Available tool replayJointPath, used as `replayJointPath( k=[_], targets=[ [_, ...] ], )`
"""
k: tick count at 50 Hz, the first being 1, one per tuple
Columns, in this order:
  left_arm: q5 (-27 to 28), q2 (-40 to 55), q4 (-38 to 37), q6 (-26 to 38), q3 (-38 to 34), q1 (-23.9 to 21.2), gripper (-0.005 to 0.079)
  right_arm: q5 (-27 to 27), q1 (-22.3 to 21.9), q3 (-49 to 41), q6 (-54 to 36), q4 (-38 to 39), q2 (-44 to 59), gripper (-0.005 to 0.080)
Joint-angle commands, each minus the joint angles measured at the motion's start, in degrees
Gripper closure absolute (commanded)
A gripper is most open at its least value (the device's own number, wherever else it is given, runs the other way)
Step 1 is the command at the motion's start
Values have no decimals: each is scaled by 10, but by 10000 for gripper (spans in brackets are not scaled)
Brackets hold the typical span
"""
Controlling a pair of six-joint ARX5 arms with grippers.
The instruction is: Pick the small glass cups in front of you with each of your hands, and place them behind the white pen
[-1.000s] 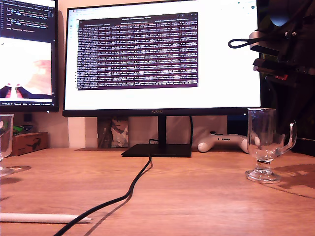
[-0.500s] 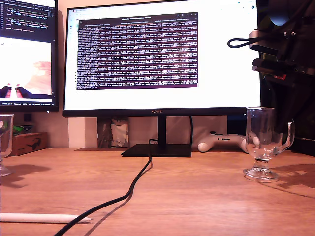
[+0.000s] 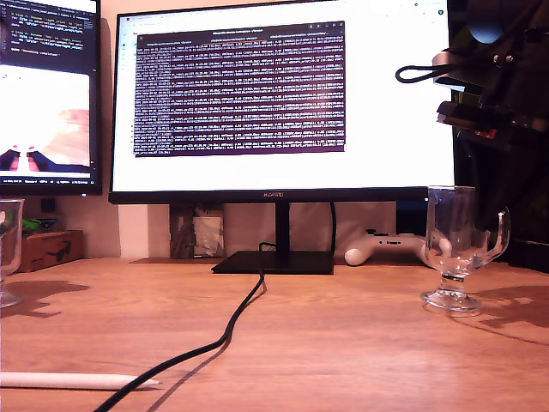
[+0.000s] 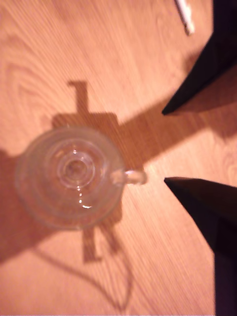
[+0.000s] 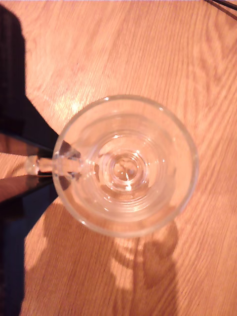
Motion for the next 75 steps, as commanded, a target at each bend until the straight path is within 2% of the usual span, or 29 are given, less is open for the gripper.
replayJointPath(
  k=[1, 14, 26, 29, 36, 44, 55, 61, 75],
  targets=[
    [-8, 17, 13, 5, 2, 3, 378, -5, 6, 5, -2, 6, 5, 763],
    [-12, 47, 55, 5, 2, 9, 378, -5, 6, 5, -2, 7, 5, 763],
    [-9, 76, 52, 5, 2, 15, 393, -5, 6, 5, -2, 12, 5, 763],
    [-5, 76, 57, 5, 2, 15, 444, -5, 6, 5, -2, 13, 5, 763],
    [1, 76, 66, 4, 2, 15, 647, -5, 6, 5, -2, 17, 5, 763],
    [28, 76, 68, 5, 2, 16, 769, -5, 6, 5, -1, 18, 5, 763],
    [24, 75, 71, -8, 2, 15, 766, -6, 6, 5, -1, 12, 5, 763],
    [22, 74, 60, -18, 2, 12, 766, -24, 12, 8, -1, -5, 5, 763],
    [9, 57, 35, -37, 2, -6, 766, -30, 71, 20, -1, -12, -5, 763]
  ],
)
